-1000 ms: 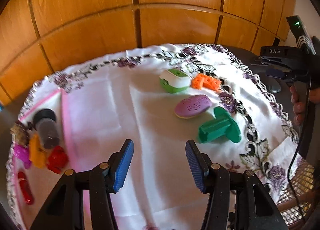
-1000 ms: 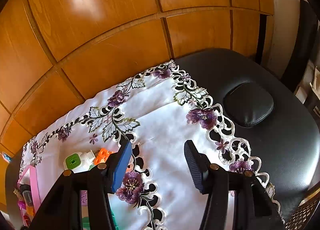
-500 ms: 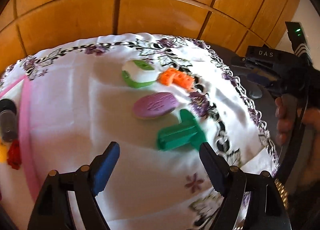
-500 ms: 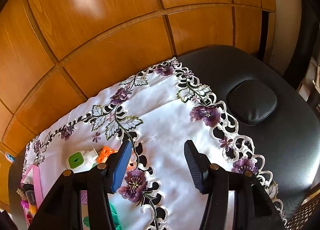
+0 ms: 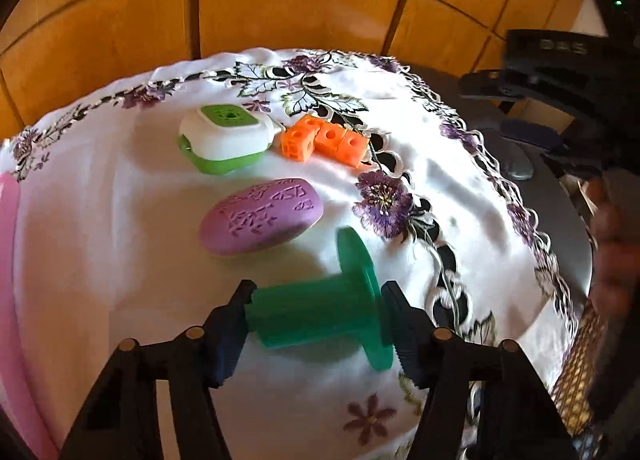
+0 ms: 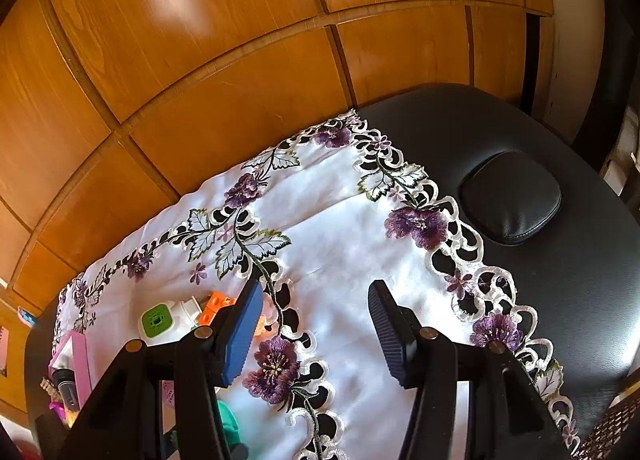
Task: Organize rigid objects
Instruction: 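Grasp the green spool across its shaft with the left gripper, then lift the green spool with the left gripper while the right gripper moves to the purple oval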
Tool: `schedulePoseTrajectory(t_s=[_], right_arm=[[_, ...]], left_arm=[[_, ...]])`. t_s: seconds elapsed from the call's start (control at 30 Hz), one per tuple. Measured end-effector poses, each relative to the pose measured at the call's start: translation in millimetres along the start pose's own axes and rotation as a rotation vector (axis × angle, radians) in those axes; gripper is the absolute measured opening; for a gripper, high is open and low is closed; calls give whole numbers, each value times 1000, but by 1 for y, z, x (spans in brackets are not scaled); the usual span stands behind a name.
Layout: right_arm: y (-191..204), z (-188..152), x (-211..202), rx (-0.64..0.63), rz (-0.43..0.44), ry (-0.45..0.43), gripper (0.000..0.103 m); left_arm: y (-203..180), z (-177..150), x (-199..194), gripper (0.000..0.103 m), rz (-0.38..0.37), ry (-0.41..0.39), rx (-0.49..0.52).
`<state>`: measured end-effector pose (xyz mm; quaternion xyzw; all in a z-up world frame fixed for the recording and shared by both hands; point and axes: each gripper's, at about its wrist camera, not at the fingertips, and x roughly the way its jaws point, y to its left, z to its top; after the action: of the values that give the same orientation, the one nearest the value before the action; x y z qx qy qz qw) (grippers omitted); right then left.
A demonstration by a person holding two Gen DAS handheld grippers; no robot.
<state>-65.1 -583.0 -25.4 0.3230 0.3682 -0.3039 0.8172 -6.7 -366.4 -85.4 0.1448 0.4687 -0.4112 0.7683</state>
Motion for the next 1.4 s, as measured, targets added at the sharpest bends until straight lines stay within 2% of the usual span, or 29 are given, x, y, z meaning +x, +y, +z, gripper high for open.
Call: schedulePoseTrajectory(t_s=[0.2, 0.37, 0.47, 0.6, 0.83, 0.93, 1.0, 1.17, 1.23, 1.4], right_arm=[[6, -4, 4, -35, 0, 22, 56], [11, -7, 8, -66, -14, 39, 56], [10, -8, 10, -65, -26, 51, 56], [5, -8, 13, -45, -40, 63, 56], [11, -10, 17, -65, -8, 86, 56], [28, -16, 23, -131, 93, 140, 56], [50, -25, 25, -231, 162, 182, 60], [106, -63, 26, -549, 164, 212, 76], [114, -73, 29, -595, 161, 232, 79], [127, -82, 34, -616, 148, 247, 85]], left_arm=[[30, -30, -26, 62, 37, -34, -13], [48, -59, -45, 62, 60, -112, 4], [52, -61, -45, 62, 49, -125, -6], [48, -67, -36, 61, 94, -143, 35], [48, -72, -34, 60, 112, -165, 52], [46, -73, -33, 60, 119, -177, 62], [46, -73, -33, 60, 115, -181, 59], [47, -75, -34, 60, 110, -191, 59], [48, -75, -34, 60, 107, -192, 58], [50, -75, -34, 60, 96, -195, 51]])
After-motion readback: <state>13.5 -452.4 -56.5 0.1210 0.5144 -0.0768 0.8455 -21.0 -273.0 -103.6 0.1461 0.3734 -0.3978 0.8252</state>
